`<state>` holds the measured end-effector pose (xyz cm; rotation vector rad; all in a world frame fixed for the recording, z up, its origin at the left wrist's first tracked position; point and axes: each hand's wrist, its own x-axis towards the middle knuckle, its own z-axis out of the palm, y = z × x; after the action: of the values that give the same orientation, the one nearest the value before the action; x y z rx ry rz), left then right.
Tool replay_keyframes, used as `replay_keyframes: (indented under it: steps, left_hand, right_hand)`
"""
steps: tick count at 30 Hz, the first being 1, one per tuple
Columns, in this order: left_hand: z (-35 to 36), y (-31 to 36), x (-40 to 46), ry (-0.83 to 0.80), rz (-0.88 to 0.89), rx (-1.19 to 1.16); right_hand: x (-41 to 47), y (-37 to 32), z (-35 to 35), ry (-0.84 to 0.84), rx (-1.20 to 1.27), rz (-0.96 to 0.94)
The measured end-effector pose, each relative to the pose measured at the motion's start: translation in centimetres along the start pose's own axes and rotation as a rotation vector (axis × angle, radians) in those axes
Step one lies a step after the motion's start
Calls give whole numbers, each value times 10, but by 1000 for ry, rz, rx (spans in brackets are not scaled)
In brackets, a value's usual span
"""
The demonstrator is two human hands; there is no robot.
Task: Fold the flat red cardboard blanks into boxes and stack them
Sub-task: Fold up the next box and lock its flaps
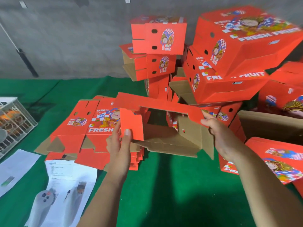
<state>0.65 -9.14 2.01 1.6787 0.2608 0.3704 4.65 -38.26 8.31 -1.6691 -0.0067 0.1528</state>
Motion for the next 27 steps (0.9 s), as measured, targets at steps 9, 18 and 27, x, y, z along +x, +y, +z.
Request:
replay_keyframes:
  steps: [9, 18, 27]
  left_hand:
    - [17, 26, 9, 96, 76, -82]
    - [62, 21, -9, -156, -99, -108]
    - [137, 40, -59, -557, 66, -62]
  right_hand:
    - [-18, -10, -32, -8, 181, -160]
    - [6, -3, -41, 311, 146, -161]
    - [40, -7, 19, 442, -2, -171]
